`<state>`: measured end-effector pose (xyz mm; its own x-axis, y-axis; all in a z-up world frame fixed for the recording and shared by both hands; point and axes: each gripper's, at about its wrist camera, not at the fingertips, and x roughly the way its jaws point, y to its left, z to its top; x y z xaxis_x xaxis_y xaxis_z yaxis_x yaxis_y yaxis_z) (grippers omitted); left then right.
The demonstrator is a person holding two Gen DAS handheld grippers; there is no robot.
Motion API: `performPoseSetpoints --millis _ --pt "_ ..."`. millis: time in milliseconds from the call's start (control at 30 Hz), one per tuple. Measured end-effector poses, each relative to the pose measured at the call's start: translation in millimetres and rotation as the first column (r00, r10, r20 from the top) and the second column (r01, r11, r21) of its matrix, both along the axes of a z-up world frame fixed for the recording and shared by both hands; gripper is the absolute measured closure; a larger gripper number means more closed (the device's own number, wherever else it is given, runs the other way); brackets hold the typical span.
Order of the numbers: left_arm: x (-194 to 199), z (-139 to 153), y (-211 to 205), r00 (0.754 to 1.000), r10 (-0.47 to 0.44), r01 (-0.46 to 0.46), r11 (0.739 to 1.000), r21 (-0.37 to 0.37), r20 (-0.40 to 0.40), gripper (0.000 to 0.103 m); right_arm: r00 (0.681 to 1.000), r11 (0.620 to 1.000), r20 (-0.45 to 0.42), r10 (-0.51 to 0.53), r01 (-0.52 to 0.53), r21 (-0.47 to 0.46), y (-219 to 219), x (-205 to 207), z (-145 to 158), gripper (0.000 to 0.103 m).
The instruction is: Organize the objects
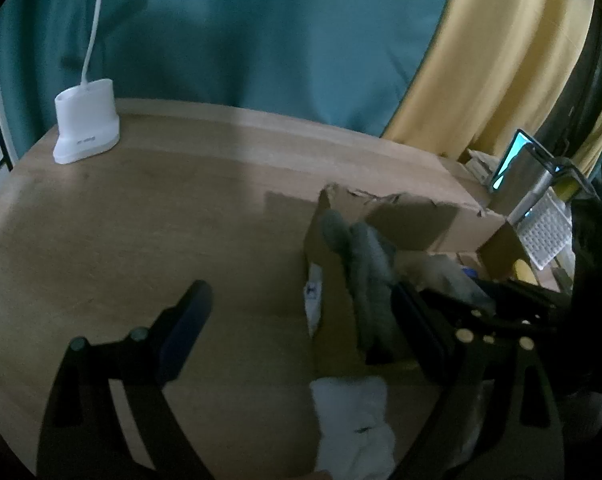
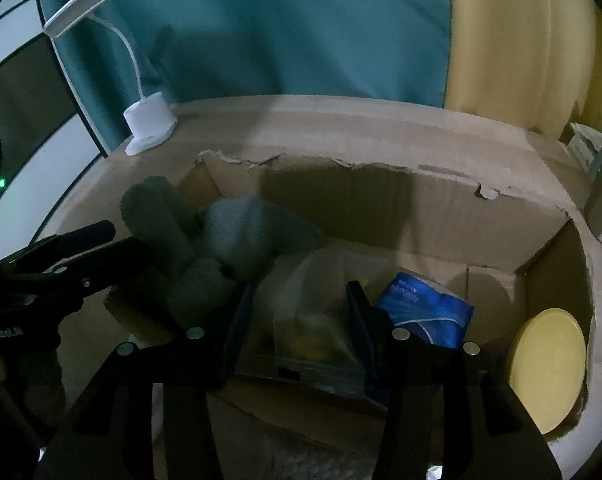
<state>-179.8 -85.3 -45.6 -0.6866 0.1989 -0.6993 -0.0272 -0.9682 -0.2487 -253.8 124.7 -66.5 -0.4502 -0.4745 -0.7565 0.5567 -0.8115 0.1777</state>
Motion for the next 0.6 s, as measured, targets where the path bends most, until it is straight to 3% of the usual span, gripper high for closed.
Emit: performPoseSetpoints --millis 100,300,600 --pt "3 1 0 1.0 0.0 0.0 1.0 -0.004 -0.003 0.011 1.0 1.0 -0.002 -0.005 0.005 0.004 0 1 2 0.052" --pt "8 5 2 1.0 0.005 -0.005 1.0 -0.017 -0.002 0.011 1.0 1.0 -0.019 -0.004 0.003 -0.024 7 5 6 0.032" --pt "20 13 9 1.0 0.003 -0.003 1.0 -0.029 -0.016 0.011 0.998 0.999 -0.059 -0.017 0.015 -0.039 24 17 21 0.031"
